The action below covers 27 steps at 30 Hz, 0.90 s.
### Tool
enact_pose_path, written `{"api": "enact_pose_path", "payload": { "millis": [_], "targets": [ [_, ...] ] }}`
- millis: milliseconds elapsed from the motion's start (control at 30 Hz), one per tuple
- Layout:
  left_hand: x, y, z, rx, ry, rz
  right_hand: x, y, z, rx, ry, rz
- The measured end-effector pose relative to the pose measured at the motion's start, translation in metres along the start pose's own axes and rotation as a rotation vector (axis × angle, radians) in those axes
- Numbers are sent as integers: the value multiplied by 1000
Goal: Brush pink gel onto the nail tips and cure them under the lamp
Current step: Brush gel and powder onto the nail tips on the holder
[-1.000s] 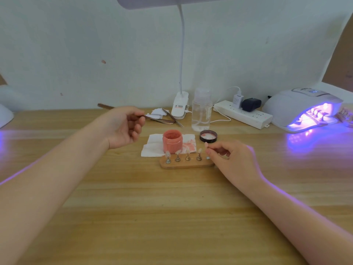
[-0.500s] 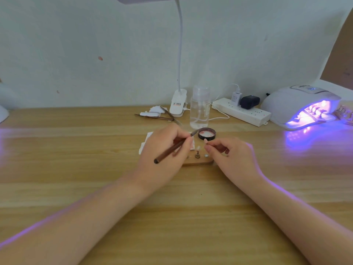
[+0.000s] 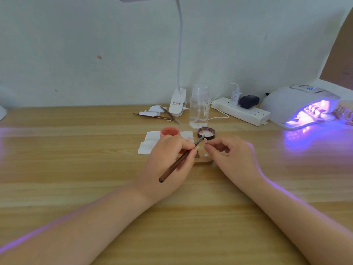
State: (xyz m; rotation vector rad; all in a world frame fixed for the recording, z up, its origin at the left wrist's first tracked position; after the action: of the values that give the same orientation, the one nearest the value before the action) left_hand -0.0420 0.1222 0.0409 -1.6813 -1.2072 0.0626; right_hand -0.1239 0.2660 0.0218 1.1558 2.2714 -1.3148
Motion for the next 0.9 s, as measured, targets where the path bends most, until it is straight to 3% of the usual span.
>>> {"api": "enact_pose_path", "payload": {
  "millis": [467,900],
  "targets": [
    [5,0,-3,-17,-43,-21,0,0,-1,-4,15,2],
    [-4,1,0,-39,86,-126,-2,0,-1,8,18,-13]
  ]
}}
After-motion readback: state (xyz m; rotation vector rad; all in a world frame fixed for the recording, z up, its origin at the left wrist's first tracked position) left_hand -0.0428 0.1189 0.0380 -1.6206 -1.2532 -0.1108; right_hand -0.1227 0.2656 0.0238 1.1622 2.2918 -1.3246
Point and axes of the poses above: each hand's wrist, its own y-axis away from the middle knuckle, its own z-axis out of the palm, x = y × z, the point moved 7 cm from there along -y, towards the middle knuckle, and after that the axes turned 5 degrees about -z, right-handed, at the moved point
